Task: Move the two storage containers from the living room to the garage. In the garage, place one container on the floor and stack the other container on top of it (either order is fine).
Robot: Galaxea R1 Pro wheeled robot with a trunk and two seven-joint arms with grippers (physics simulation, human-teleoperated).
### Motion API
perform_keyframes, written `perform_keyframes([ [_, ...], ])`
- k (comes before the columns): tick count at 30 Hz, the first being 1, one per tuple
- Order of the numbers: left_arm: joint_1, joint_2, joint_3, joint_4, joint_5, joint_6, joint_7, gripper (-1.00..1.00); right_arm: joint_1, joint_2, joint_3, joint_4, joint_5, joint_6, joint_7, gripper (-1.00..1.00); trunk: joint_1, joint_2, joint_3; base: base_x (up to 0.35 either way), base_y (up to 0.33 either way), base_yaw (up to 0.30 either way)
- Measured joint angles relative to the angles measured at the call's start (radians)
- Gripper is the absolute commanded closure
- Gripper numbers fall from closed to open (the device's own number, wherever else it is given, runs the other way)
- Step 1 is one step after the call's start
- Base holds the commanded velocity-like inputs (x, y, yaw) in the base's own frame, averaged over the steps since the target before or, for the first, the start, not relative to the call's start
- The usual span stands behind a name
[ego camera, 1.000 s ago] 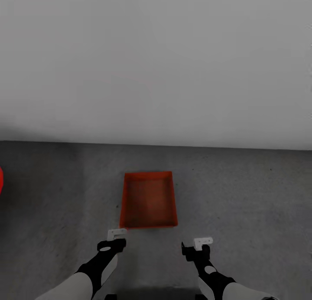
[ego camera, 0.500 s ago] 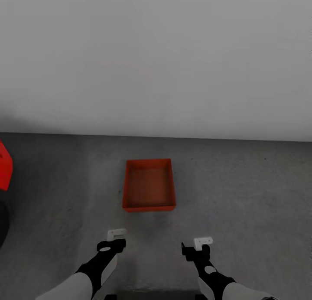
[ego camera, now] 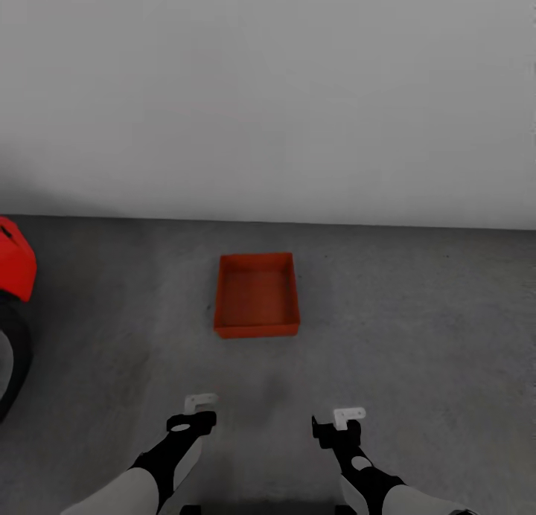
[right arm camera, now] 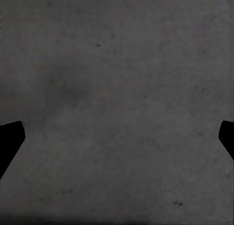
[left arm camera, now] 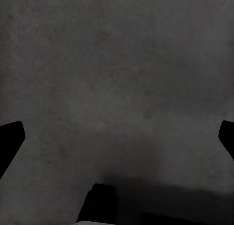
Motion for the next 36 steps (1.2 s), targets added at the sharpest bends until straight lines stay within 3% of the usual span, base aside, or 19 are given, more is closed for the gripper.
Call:
perform_keyframes([
  [11,0.000,0.002,0.000,-0.001,-0.001,-0.001,0.001,-1.00,0.000,0.000,0.000,0.000,0.000,0.000,0.001,-1.00,0.000,0.000,0.000,-0.332,-0.013,0.000],
  [22,0.000,0.012,-0.002,0.003,-0.002,-0.008,0.001,-1.00,0.000,-0.016,0.001,0.003,0.003,0.003,-0.002,-1.00,-0.001,0.000,0.000,-0.050,-0.015,0.000],
  [26,0.000,0.042,-0.004,0.028,0.001,-0.007,0.001,-1.00,0.000,-0.023,0.000,0.016,0.002,0.012,-0.003,-1.00,-0.001,0.000,0.000,-0.001,0.000,0.000],
  [31,0.000,0.126,-0.002,0.103,0.006,-0.010,0.001,-1.00,0.003,-0.026,0.001,0.037,0.000,0.016,-0.003,-1.00,-0.001,0.000,0.000,0.000,0.000,0.000],
  [36,0.000,0.160,0.008,0.157,0.006,-0.012,-0.001,-1.00,0.001,-0.026,0.001,0.039,-0.001,0.016,-0.006,-1.00,-0.001,0.000,0.000,0.000,0.000,0.000],
])
